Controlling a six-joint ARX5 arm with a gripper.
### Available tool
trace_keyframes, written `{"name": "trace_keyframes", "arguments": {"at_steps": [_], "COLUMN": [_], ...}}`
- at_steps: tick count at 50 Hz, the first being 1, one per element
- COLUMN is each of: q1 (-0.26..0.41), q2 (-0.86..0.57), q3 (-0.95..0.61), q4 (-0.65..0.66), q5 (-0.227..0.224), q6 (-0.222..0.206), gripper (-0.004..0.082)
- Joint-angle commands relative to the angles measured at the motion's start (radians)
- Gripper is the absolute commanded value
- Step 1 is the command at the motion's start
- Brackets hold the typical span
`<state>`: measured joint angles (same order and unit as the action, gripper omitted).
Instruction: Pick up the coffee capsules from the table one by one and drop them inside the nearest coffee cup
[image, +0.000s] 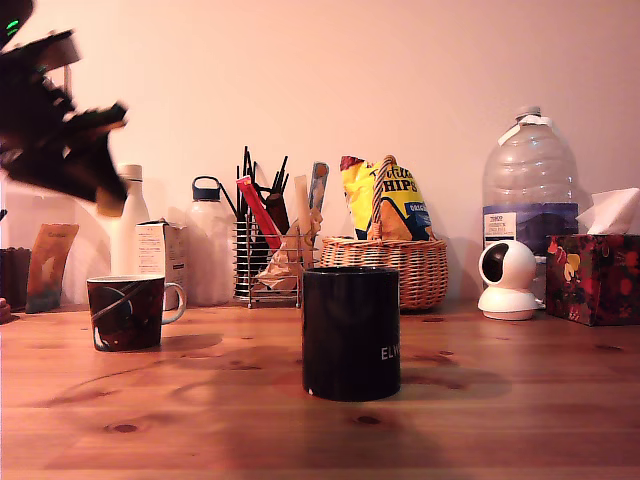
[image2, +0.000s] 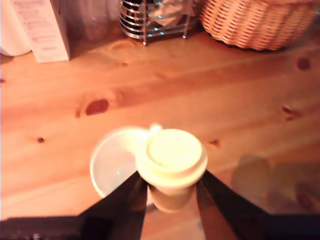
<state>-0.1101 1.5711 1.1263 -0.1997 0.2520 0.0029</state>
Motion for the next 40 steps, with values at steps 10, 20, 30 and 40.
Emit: {"name": "trace_keyframes", "arguments": {"at_steps": [10,20,30,40], "q1": [0.003,0.006,0.006,0.006], "q2": [0.156,0.23,0.237,0.237], "q3": [0.121,0.218,0.24,0.241], "q4": [-0.114,-0.193,-0.217,-0.224], "q5": [-0.016,-0.036,-0.06,-0.071], "q6": [-0.014,-0.01,-0.003,-0.002], "gripper": [0.0142,0.0142,0.0142,0.0143]}}
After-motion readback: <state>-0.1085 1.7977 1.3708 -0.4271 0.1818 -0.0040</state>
